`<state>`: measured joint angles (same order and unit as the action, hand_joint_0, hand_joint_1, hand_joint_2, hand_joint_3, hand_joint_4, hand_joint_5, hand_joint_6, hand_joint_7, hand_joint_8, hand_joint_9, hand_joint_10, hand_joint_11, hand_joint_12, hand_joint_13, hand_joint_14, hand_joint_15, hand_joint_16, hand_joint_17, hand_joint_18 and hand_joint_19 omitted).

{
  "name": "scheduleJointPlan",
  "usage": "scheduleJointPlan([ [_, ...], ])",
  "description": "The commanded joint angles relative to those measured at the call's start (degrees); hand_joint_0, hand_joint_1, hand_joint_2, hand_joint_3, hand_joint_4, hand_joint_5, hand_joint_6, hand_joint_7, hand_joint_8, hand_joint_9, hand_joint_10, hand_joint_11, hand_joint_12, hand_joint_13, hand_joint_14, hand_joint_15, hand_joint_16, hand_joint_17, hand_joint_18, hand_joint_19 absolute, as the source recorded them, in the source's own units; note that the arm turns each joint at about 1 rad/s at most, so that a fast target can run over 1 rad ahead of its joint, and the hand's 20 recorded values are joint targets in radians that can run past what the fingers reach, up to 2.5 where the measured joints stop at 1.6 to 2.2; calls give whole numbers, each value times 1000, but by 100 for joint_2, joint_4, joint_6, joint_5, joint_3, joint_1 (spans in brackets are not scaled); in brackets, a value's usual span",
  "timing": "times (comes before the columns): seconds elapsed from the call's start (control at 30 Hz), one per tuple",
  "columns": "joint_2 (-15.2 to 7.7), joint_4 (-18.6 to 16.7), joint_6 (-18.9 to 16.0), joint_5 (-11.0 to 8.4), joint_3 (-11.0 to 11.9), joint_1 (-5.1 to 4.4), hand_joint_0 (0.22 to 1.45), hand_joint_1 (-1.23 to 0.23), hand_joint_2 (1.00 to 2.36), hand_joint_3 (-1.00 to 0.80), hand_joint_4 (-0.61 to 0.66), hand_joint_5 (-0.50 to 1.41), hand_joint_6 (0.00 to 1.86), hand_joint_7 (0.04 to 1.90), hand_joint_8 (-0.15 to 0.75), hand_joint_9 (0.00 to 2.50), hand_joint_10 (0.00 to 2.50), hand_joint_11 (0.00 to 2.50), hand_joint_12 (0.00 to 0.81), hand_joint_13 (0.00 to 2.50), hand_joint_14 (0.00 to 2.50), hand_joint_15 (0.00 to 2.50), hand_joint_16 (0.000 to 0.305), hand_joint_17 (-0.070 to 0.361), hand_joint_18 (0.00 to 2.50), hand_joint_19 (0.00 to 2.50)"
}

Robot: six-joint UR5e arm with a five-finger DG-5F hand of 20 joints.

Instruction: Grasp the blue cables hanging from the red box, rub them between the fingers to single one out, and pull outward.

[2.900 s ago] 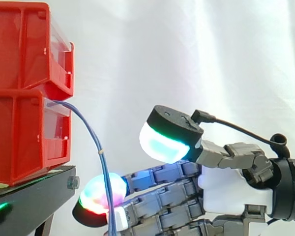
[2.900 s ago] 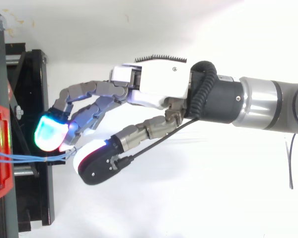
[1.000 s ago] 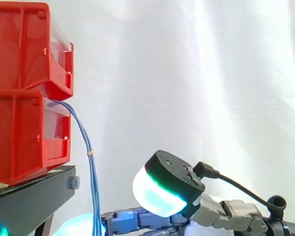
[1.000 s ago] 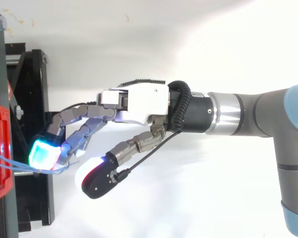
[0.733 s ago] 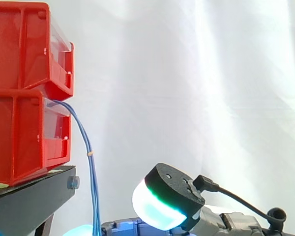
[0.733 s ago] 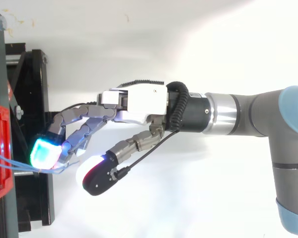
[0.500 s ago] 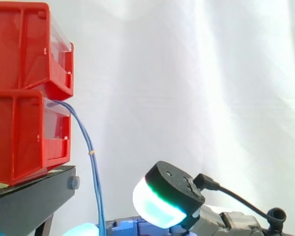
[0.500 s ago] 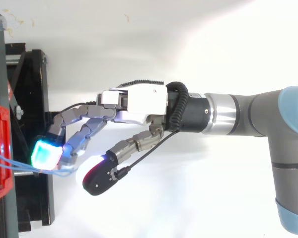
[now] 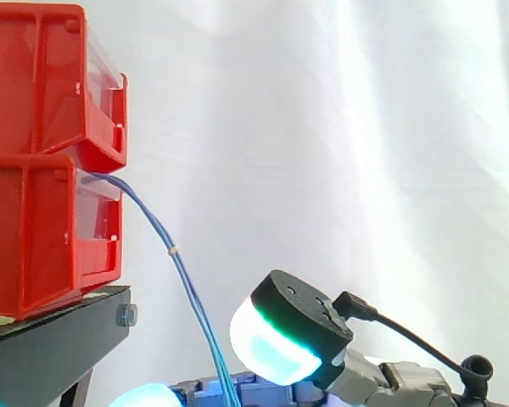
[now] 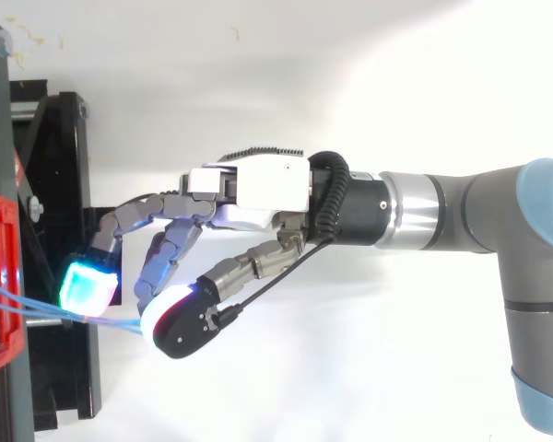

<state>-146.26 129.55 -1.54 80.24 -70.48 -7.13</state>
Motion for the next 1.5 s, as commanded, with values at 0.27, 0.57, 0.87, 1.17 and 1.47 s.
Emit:
scheduleJointPlan([
  [0.27,185,132,-21,-8,-1,-25,543,-620,1000,-497,335,-156,502,843,283,1060,16,979,394,1102,21,828,51,114,726,745],
  [0.57,422,870,-13,89,-1,19,543,-645,1000,-500,341,-154,502,856,277,1114,14,1186,394,1142,21,891,51,115,756,750],
  [0.87,545,1195,49,212,-1,72,550,-659,1000,-500,345,-150,502,881,275,1139,12,1262,391,1168,21,929,51,114,776,766],
  [1.17,660,1204,119,185,34,63,552,-661,1000,-500,344,-150,502,880,269,1140,13,1266,386,1181,21,964,51,114,785,776],
  [1.47,739,1274,128,185,43,63,554,-660,1000,-500,345,-151,502,883,270,1186,9,1383,350,1356,15,1236,51,114,797,803],
])
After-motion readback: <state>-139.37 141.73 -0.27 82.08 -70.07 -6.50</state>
